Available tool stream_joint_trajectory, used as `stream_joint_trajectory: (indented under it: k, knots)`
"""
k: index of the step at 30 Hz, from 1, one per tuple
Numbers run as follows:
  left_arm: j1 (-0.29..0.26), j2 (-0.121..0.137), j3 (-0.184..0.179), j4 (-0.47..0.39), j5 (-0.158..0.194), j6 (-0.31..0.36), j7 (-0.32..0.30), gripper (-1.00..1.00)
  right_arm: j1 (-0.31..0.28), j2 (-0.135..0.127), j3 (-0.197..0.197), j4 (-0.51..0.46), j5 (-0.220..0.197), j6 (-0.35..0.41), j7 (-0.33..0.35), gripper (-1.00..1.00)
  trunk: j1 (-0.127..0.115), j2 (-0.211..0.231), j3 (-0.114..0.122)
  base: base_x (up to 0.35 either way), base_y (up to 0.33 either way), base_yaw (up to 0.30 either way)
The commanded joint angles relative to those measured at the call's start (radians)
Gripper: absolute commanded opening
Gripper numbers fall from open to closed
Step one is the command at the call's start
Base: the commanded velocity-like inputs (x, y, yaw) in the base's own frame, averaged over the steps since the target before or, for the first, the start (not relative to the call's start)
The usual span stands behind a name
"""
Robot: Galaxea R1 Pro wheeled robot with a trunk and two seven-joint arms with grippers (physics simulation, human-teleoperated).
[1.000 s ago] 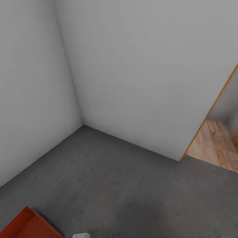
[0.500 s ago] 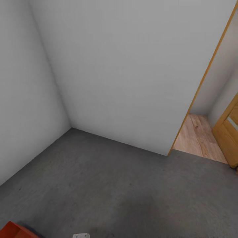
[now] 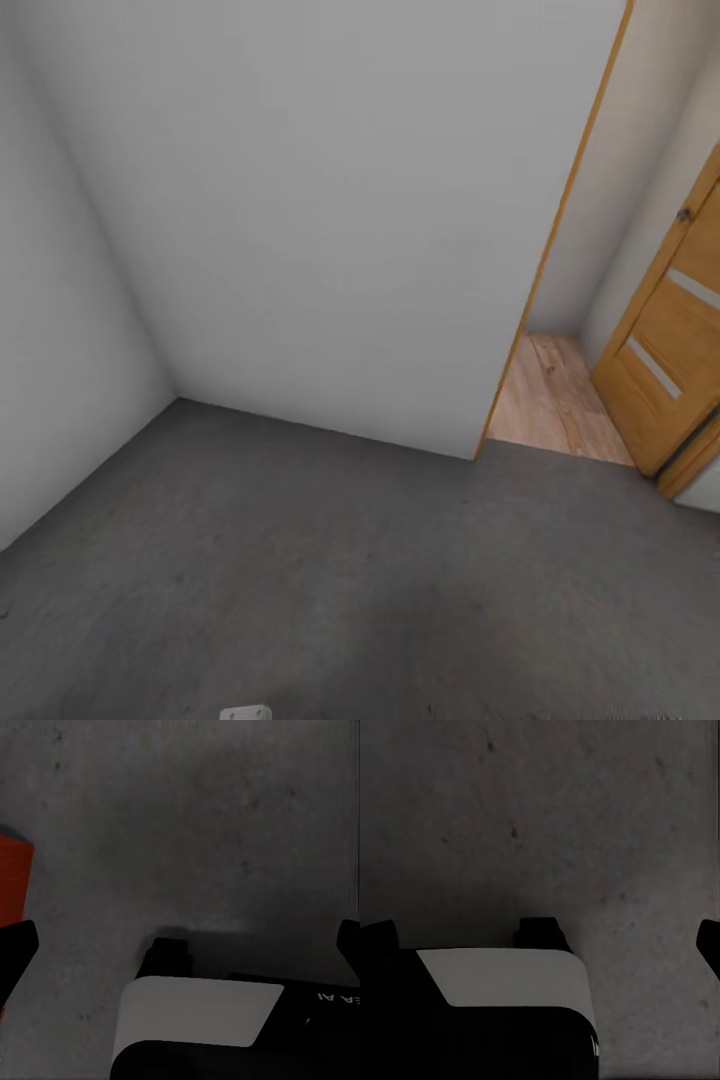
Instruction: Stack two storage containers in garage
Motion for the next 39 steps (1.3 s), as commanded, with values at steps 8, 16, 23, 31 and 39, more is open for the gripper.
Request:
stream_joint_trajectory:
  k: [8,16,23,31,39]
  knots:
    - [0.0,0.0,0.0,0.0,0.006,0.001,0.003,1.0,-0.001,-0.001,0.008,0.003,-0.009,-0.005,-0.002,1.0,0.0,0.0,-0.001,0.0,0.0,-0.229]
    - [0.0,0.0,0.0,0.0,0.006,0.001,0.003,1.0,-0.001,0.001,0.008,0.003,-0.009,-0.005,-0.002,1.0,0.0,0.0,-0.001,0.0,0.0,-0.22]
    - [0.0,0.0,0.0,0.0,0.006,0.001,0.003,1.0,-0.001,0.001,0.008,0.003,-0.009,-0.005,-0.001,1.0,0.0,0.0,-0.001,0.0,0.0,-0.211]
    - [0.0,0.0,0.0,0.0,0.006,0.001,0.003,1.0,-0.001,0.001,0.008,0.003,-0.009,-0.005,-0.001,1.0,0.0,0.0,-0.001,0.0,0.0,-0.212]
    - [0.0,0.0,0.0,0.0,0.006,0.001,0.003,1.0,-0.001,-0.001,0.008,0.003,-0.009,-0.006,-0.002,1.0,0.0,0.0,-0.001,0.0,0.0,-0.1]
